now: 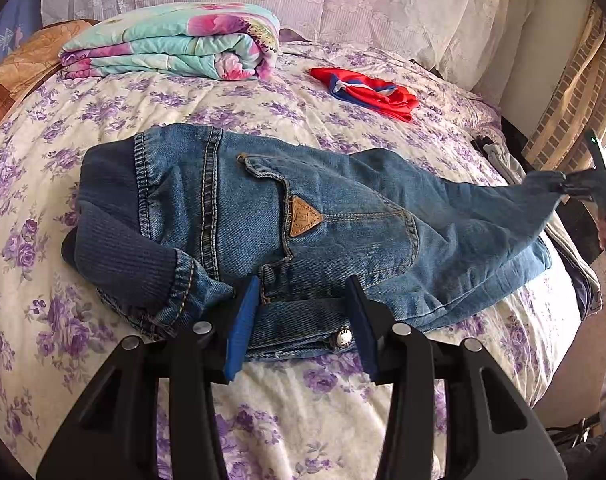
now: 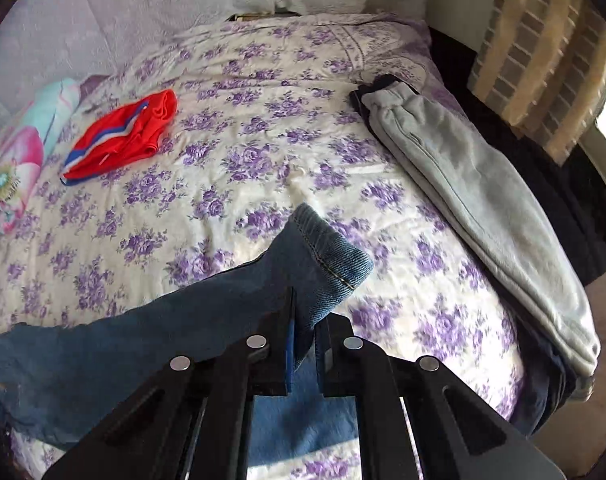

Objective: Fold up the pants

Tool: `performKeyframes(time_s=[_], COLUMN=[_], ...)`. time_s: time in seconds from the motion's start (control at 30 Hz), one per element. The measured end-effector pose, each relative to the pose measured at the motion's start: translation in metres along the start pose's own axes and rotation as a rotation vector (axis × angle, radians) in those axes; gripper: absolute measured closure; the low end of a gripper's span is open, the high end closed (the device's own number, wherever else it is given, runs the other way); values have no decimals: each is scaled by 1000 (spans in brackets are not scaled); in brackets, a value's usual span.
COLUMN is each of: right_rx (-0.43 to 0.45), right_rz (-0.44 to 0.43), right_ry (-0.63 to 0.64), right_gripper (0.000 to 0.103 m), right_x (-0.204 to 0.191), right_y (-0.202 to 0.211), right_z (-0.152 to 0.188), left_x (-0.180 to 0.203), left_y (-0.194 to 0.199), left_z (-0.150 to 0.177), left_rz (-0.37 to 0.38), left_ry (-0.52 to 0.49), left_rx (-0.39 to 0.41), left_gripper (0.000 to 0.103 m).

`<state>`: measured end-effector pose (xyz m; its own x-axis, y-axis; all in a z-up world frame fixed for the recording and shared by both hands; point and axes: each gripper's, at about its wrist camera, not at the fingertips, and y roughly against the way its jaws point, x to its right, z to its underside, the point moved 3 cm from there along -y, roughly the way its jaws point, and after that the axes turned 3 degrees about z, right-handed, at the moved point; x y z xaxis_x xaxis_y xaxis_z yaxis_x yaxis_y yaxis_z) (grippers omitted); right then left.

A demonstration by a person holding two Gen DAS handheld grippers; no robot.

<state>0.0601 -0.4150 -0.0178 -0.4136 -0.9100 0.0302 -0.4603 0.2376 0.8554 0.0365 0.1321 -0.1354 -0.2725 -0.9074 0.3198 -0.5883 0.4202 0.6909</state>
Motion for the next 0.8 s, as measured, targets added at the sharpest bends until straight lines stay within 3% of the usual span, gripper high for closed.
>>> performKeyframes(time_s=[0.1, 0.2, 0.27, 0.37, 0.43, 0.47, 0.5, 0.53, 0.63, 0.7, 0.8], right_rx=[-2, -58, -94, -44, -59, -66, -52, -9, 135, 185, 145], right_rz=[-49, -60, -112, -168, -206, -192, -140, -75, 102, 65, -136], right_ry=[-29, -46, -91, -92, -110, -125, -126, -107, -35, -12, 66], right_gripper=[95, 95, 93, 91, 83, 78, 58, 48, 43, 41, 41], right_x=[24, 35, 41, 45, 50, 54, 57, 59, 52, 41, 8], right_y=[-9, -48, -74, -68, -61, -56, -48, -37, -4, 14, 24], right_z=[43, 80, 101, 107, 105, 105, 105, 103, 99, 97, 93], left_x=[0, 1, 2, 13, 30, 41, 52, 62, 97, 114, 128], left_y=[0, 0, 2, 8, 15, 18, 21, 24, 19, 1, -43], left_z=[-2, -4, -6, -9, -12, -14, -16, -18, -26, -31, -30], left_rz=[2, 5, -2, -71, -147, -169, -166, -142, -44, 6, 71], left_ry=[-4, -16, -19, -57, -125, -158, -185, -201, -244, -262, -246], left_rx=[-18, -41, -62, -89, -96, -91, -81, -74, -81, -113, -213], left_gripper=[60, 60, 60, 60, 58, 52, 49, 45, 41, 40, 40])
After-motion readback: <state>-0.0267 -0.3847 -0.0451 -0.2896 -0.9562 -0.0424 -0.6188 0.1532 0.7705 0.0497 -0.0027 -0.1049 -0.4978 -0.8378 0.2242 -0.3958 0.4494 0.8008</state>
